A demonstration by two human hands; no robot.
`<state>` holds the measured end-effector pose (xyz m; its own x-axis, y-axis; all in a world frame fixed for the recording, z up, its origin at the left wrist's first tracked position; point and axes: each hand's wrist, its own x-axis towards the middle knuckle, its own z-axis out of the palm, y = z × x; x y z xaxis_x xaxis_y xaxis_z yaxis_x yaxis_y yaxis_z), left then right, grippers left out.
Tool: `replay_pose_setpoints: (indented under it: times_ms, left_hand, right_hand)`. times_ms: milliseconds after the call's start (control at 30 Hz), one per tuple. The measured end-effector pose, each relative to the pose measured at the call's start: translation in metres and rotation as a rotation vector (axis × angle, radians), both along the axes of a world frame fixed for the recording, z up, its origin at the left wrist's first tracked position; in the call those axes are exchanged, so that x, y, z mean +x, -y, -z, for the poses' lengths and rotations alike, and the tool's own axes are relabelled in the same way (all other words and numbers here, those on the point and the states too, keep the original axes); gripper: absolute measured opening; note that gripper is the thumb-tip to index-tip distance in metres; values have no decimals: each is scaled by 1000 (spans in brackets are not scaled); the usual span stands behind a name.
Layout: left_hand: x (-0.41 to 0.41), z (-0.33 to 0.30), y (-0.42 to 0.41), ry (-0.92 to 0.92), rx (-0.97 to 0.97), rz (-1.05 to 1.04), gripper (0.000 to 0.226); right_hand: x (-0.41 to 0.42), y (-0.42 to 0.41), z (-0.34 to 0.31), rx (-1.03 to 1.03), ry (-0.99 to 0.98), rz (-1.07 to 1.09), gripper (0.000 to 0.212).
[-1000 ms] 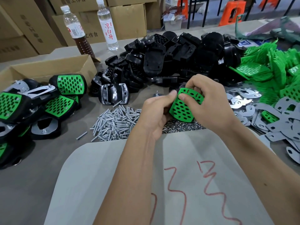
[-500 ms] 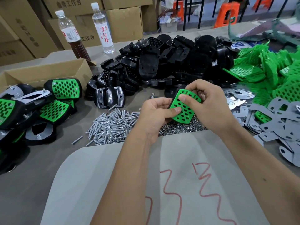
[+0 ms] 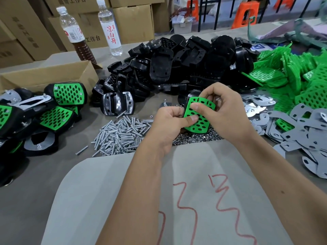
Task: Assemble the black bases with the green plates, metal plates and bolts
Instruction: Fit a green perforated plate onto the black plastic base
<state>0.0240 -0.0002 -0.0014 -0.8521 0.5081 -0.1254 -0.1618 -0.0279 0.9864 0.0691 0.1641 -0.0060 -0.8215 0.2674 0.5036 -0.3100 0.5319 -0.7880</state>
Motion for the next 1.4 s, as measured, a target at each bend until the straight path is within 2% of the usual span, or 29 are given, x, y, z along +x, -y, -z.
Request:
replay_pose_setpoints:
  times_ms: [200, 333, 367, 467, 567, 733, 833, 967, 1067, 1200, 1300, 1400]
  left_hand:
    - [2, 0, 5, 26, 122, 21, 14]
    - [2, -1, 4, 58, 189, -3, 14]
    - [2, -1, 4, 57, 198, -7, 15]
    - [1, -2, 4, 51, 201, 8, 17]
    - [0, -2, 4, 55, 149, 21, 22]
    - [0, -1, 3, 62, 119, 27, 31]
    - [-1, -1, 3, 75, 115, 6, 26]
    - [-3, -1, 2, 132, 129, -81, 16]
    - [-3, 1, 1, 124, 93, -92, 19]
    - [0, 0, -4, 73, 57, -159, 12]
    - [1, 0, -5, 7, 63, -239, 18]
    - [2, -2, -4, -90, 94, -268, 15]
  right_hand:
    - [-1, 5, -4, -33, -49, 22, 27]
    - [-4, 13, -4, -360, 78, 38, 55]
    - [-5, 12, -4, -447, 115, -9, 54]
    - [-3, 10, -6, -582, 155, -197, 29]
    - [-2, 8, -5, -579, 125, -184, 18]
    - [-2, 5, -6, -557, 71, -167, 23]
    - [-1, 5, -6, -535, 76, -202, 21]
    - [1, 0, -8, -599, 198, -302, 23]
    - [2, -1, -9, -535, 189, -237, 22]
    - [2, 1, -9, -506, 162, -215, 23]
    - [3, 0, -10, -489, 162, -282, 24]
    - [3, 3, -9, -464, 144, -337, 24]
